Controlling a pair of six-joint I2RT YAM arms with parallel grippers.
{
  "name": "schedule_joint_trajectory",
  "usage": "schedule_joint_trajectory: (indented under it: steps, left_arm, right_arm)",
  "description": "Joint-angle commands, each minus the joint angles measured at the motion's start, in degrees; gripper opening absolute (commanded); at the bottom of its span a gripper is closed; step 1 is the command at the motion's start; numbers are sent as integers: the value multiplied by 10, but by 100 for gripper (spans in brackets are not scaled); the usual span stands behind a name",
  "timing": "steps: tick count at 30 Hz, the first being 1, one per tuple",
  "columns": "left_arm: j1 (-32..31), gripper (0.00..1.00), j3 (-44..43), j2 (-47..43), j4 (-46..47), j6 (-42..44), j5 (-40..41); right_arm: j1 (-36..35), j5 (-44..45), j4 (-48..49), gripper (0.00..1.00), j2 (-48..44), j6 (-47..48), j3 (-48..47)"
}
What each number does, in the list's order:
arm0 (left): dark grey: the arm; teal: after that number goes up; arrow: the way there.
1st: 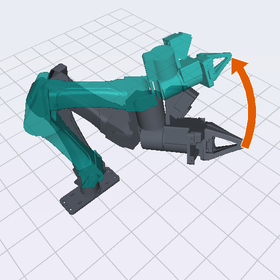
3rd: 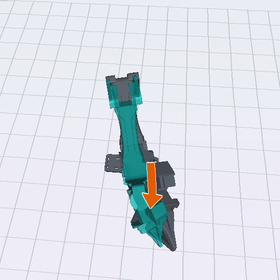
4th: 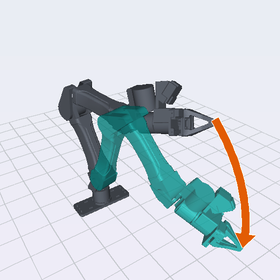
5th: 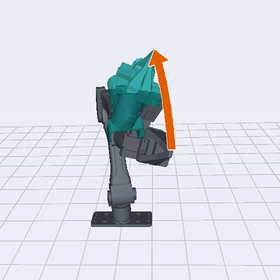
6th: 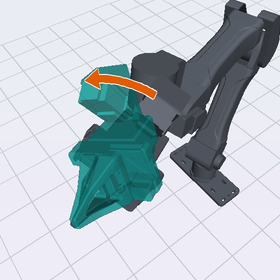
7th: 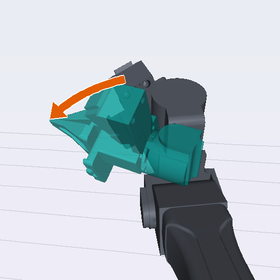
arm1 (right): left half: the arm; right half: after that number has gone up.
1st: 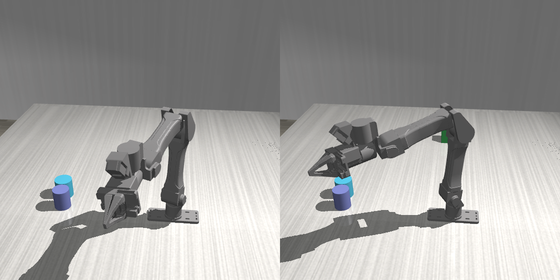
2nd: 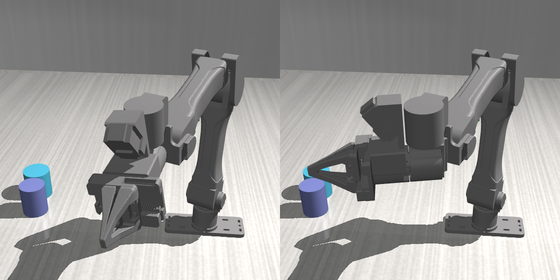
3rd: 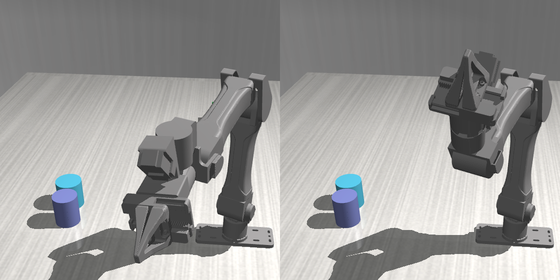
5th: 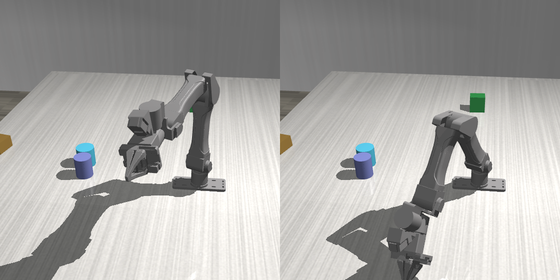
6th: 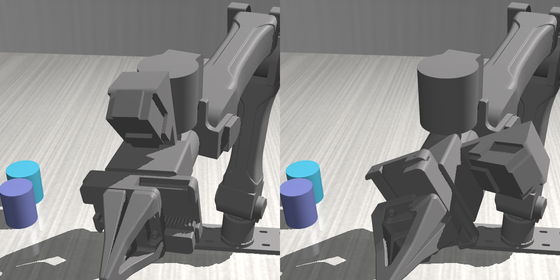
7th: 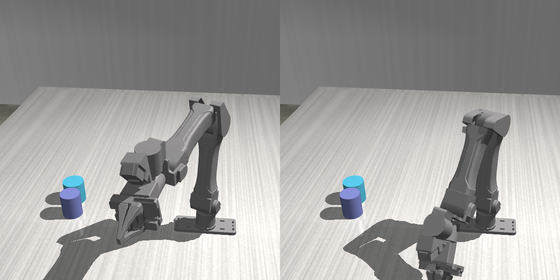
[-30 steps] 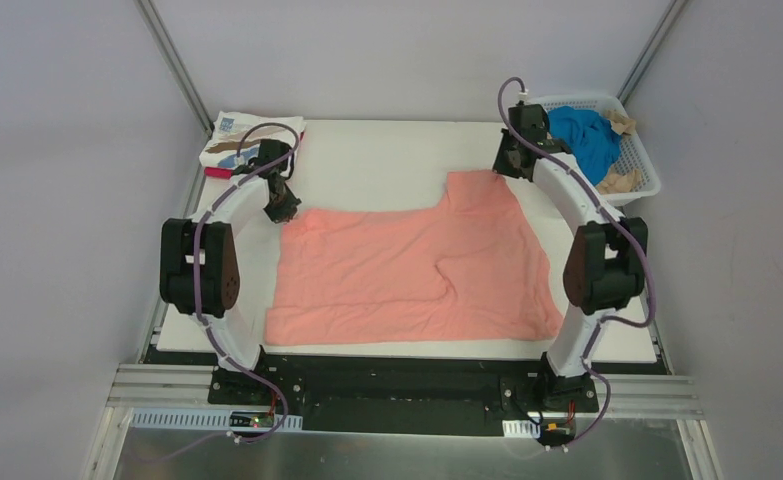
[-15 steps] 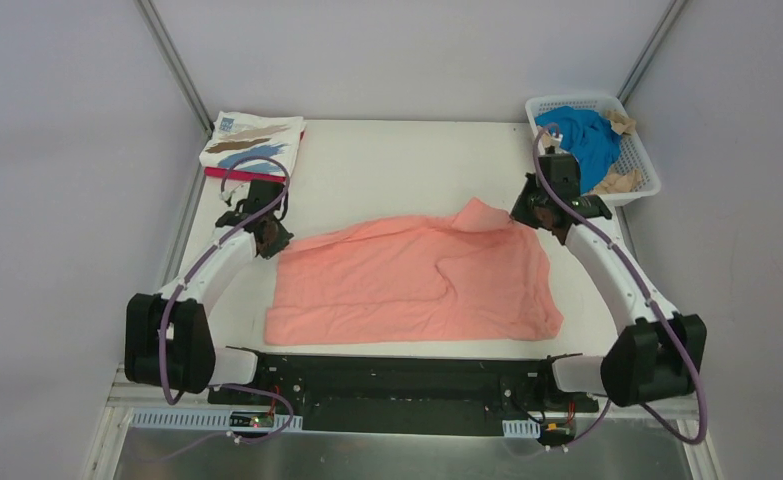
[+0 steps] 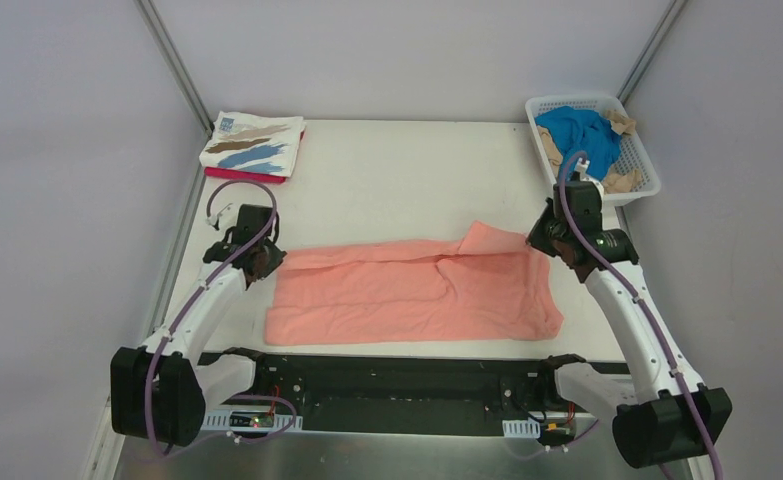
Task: Fold and stack the t-shirts
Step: Fold the other side of the tshirt into a rectangle
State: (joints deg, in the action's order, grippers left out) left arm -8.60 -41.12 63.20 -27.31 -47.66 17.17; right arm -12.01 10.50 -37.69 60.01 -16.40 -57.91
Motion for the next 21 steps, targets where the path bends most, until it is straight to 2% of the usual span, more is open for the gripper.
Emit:
schedule_joint_trajectory:
  steps: [1, 21]
  left_arm:
    - [-1, 0, 21, -41, -4, -14, 10]
    - [-1, 0, 64, -117, -31, -24, -9]
  right_arm:
    - [-2, 16, -41, 0, -39, -10, 9]
    - [-2, -1, -85, 0, -88, -25, 45]
